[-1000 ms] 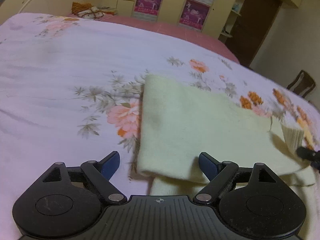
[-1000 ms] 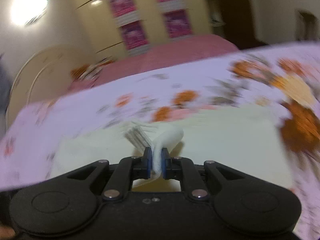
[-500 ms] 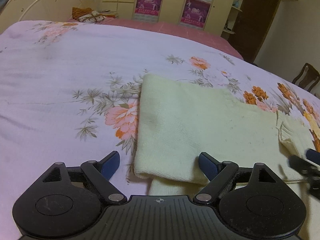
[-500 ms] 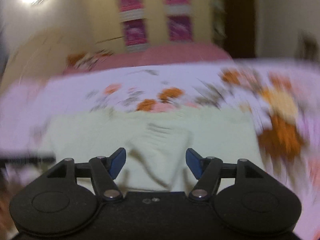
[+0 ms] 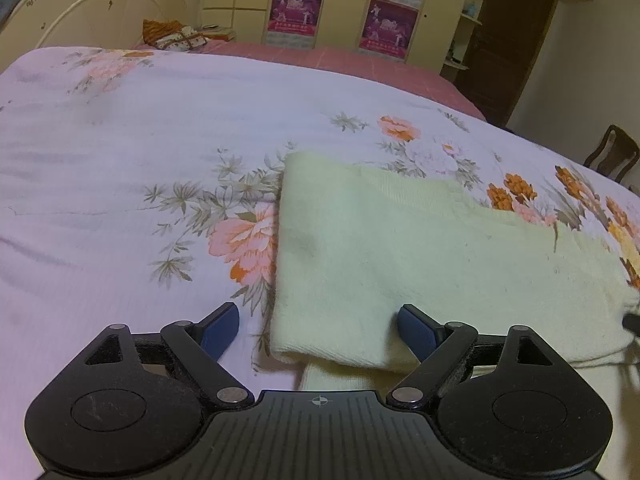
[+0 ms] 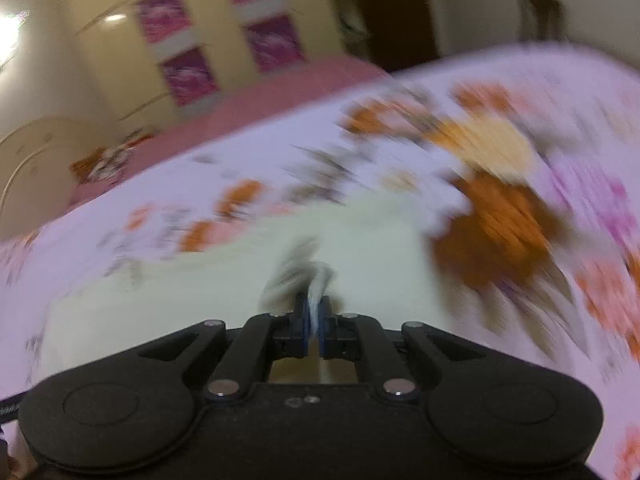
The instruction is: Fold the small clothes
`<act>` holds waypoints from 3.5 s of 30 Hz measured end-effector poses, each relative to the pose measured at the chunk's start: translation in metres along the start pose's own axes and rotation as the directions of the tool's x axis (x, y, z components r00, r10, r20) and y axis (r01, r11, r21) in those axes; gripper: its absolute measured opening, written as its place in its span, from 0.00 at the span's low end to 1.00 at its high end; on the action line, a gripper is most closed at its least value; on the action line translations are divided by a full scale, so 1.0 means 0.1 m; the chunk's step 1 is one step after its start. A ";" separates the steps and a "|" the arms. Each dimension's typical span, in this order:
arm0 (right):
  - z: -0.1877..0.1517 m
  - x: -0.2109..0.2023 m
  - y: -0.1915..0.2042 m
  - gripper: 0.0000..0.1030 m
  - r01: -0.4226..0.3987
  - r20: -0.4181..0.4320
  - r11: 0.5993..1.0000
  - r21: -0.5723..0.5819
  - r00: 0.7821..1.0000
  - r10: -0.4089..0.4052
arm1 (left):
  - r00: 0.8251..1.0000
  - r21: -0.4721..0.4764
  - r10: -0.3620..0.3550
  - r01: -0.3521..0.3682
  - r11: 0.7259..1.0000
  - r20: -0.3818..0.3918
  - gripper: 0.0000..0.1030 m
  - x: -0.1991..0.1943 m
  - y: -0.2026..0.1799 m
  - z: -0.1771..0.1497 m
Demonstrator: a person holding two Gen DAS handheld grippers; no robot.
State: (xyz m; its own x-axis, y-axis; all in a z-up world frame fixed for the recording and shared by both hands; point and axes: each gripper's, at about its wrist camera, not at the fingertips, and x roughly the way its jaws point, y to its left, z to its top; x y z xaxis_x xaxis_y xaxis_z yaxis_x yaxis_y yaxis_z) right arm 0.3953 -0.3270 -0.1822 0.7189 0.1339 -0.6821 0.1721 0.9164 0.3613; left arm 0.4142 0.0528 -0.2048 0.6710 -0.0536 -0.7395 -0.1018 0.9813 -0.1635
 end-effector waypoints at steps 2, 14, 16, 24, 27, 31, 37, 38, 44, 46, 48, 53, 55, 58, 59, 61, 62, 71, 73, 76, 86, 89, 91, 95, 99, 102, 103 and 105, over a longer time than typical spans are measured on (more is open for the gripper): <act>-0.04 -0.02 -0.05 0.05 0.002 0.000 1.000 -0.007 1.000 -0.002 | 1.000 -0.006 -0.002 0.002 1.000 -0.003 0.83 0.00 0.01 0.02; 0.01 -0.01 -0.09 0.06 -0.064 -0.026 0.997 0.035 0.998 0.065 | 1.000 -0.061 0.012 -0.011 0.998 0.021 0.75 0.18 0.10 0.27; -0.01 -0.05 -0.08 0.06 -0.066 -0.025 0.998 0.010 0.997 0.066 | 0.999 -0.052 0.013 -0.011 0.999 0.033 0.58 0.23 0.10 0.32; -0.05 -0.05 -0.12 0.05 0.054 0.023 0.995 -0.079 0.998 -0.053 | 0.999 -0.027 0.032 -0.031 0.999 0.041 0.58 0.42 0.04 0.51; -0.08 -0.09 -0.08 0.05 0.084 0.046 0.990 -0.115 0.996 -0.079 | 0.998 -0.041 0.042 -0.040 0.998 0.054 0.58 0.45 0.08 0.53; -0.11 -0.08 -0.07 0.04 0.147 0.079 0.984 -0.105 0.987 -0.139 | 0.998 -0.049 0.035 -0.032 0.998 0.055 0.58 0.44 0.10 0.54; -0.10 -0.03 -0.05 0.05 0.168 0.071 0.977 -0.131 0.985 -0.160 | 0.997 -0.019 0.051 -0.050 0.999 0.061 0.58 0.46 0.10 0.53; -0.08 -0.06 -0.07 0.05 0.178 0.077 0.978 -0.112 0.982 -0.170 | 0.997 -0.031 0.053 -0.051 0.998 0.050 0.58 0.42 0.11 0.54; 0.00 -0.23 0.00 0.26 0.100 0.130 0.989 -0.105 0.988 -0.086 | 0.997 0.021 -0.013 0.012 1.000 0.074 0.58 0.09 -0.03 0.38; -0.02 -0.18 0.12 0.24 0.068 0.110 0.987 -0.145 0.993 -0.052 | 0.999 0.048 -0.024 0.022 0.999 0.045 0.58 0.12 -0.12 0.27; -0.06 -0.09 0.26 0.24 0.059 0.084 0.980 -0.192 0.996 -0.043 | 1.000 0.061 -0.007 0.005 0.998 0.030 0.58 0.18 -0.18 0.17; -0.16 0.11 0.33 0.22 0.100 0.038 0.949 -0.299 0.995 -0.093 | 0.998 0.074 0.028 -0.032 0.997 0.047 0.73 0.21 -0.17 0.14; -0.13 0.11 0.29 0.22 0.127 0.048 0.944 -0.303 0.992 -0.118 | 0.999 0.077 0.036 -0.039 0.996 0.039 0.73 0.19 -0.19 0.15; -0.12 0.08 0.24 0.22 0.138 0.043 0.949 -0.284 0.990 -0.131 | 0.998 0.081 0.049 -0.051 0.995 0.033 0.73 0.16 -0.20 0.15; -0.11 0.06 0.25 0.23 0.138 0.040 0.949 -0.283 0.990 -0.133 | 0.998 0.074 0.051 -0.053 0.996 0.032 0.73 0.13 -0.20 0.15; -0.12 -0.03 0.30 0.26 0.109 0.043 0.955 -0.275 0.994 -0.101 | 0.998 0.061 0.048 -0.050 0.997 0.036 0.73 0.06 -0.21 0.14; -0.13 -0.08 0.33 0.26 0.091 0.045 0.957 -0.275 0.996 -0.081 | 0.998 0.062 0.040 -0.043 0.997 0.043 0.73 0.00 -0.22 0.12; -0.44 -0.28 0.75 0.26 -0.072 -0.026 0.939 -0.337 0.997 0.067 | 0.998 0.159 -0.039 0.032 0.987 0.043 0.73 -0.34 -0.57 -0.13; -0.54 -0.28 0.83 0.25 -0.090 -0.046 0.929 -0.359 0.996 0.079 | 0.999 0.170 -0.043 0.037 0.985 0.029 0.73 -0.36 -0.62 -0.21; -0.65 -0.27 0.88 0.25 -0.115 -0.083 0.924 -0.365 0.992 0.091 | 0.999 0.181 -0.035 0.034 0.983 0.004 0.73 -0.38 -0.66 -0.34; -0.77 -0.35 0.51 0.26 -0.008 -0.078 0.911 -0.413 0.997 -0.027 | 1.000 0.217 0.021 -0.021 0.976 0.000 0.73 -0.43 -0.57 -0.56; -0.78 -0.43 0.34 0.27 0.012 -0.072 0.912 -0.409 0.996 -0.046 | 0.999 0.215 0.039 -0.039 0.976 0.002 0.73 -0.47 -0.56 -0.59; -0.80 -0.47 0.25 0.27 0.024 -0.065 0.908 -0.419 0.996 -0.056 | 0.999 0.205 0.054 -0.053 0.977 -0.002 0.73 -0.50 -0.56 -0.61; -0.83 -0.57 0.12 0.27 0.032 -0.061 0.907 -0.419 0.996 -0.063 | 0.996 0.188 0.089 -0.084 0.979 -0.014 0.73 -0.62 -0.57 -0.63; -0.80 -0.76 0.06 0.28 -0.011 -0.082 0.925 -0.379 0.996 -0.021 | 0.999 0.203 0.049 -0.052 0.978 0.019 0.73 -0.98 -0.65 -0.74; -0.91 -0.99 0.16 0.30 -0.087 -0.093 0.913 -0.399 0.994 0.055 | 1.000 0.207 0.016 -0.017 0.978 0.005 0.73 -1.15 -0.76 -0.92; -0.97 -1.04 0.22 0.30 -0.114 -0.105 0.903 -0.414 0.991 0.076 | 1.000 0.209 0.013 -0.013 0.978 0.000 0.73 -1.17 -0.79 -0.98; -1.11 -1.10 0.32 0.29 -0.186 -0.150 0.884 -0.428 0.980 0.133 | 1.000 0.224 0.015 -0.010 0.975 -0.022 0.73 -1.18 -0.87 -1.15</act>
State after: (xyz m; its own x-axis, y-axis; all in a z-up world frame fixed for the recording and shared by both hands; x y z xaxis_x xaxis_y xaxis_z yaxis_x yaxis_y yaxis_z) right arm 0.2471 -0.2707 -0.1660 0.6261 0.3098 -0.7155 -0.2696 0.9471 0.1742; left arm 0.2593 -0.0479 -0.1787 0.6532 -0.0427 -0.7560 0.0587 0.9983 -0.0056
